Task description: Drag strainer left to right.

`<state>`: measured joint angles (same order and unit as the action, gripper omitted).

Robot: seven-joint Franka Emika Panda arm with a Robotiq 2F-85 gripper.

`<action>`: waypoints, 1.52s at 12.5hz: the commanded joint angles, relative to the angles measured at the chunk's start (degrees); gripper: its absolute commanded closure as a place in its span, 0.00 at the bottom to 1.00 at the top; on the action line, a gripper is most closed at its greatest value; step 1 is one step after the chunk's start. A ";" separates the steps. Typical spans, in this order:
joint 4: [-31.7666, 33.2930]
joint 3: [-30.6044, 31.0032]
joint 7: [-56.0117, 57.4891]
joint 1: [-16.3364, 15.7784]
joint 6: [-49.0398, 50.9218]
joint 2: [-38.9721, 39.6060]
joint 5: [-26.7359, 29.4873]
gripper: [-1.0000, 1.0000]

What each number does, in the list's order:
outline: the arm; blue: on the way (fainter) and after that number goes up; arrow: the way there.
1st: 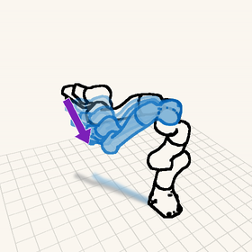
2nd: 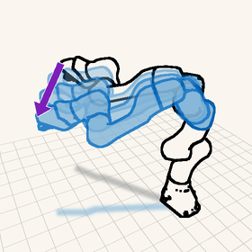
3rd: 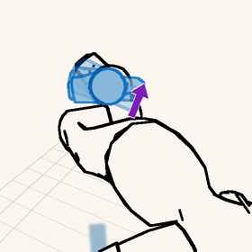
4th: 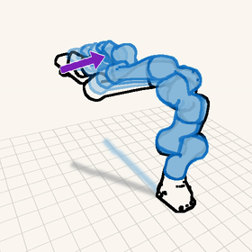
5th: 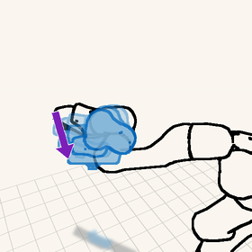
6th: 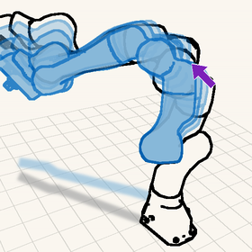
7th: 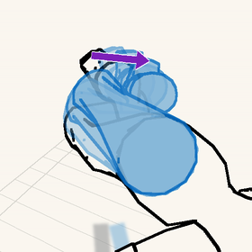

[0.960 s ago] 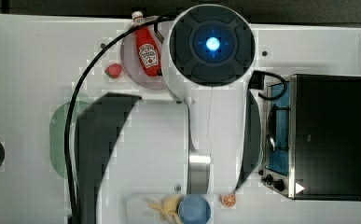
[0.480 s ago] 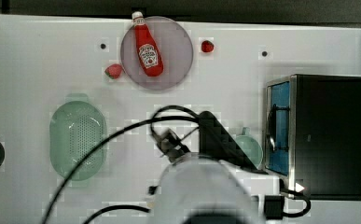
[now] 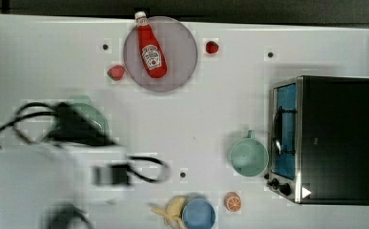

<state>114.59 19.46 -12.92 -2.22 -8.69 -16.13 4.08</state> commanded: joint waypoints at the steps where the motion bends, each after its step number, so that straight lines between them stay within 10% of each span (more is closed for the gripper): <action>1: 2.50 7.93 -19.01 -0.17 -3.64 6.59 -1.61 0.00; 10: 5.01 16.07 -65.20 -0.43 -27.91 30.04 -4.66 0.00; 19: 8.44 12.90 -67.20 -1.08 -46.48 45.44 -11.65 0.00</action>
<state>123.43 32.56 -76.66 -3.11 -55.03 31.95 -8.76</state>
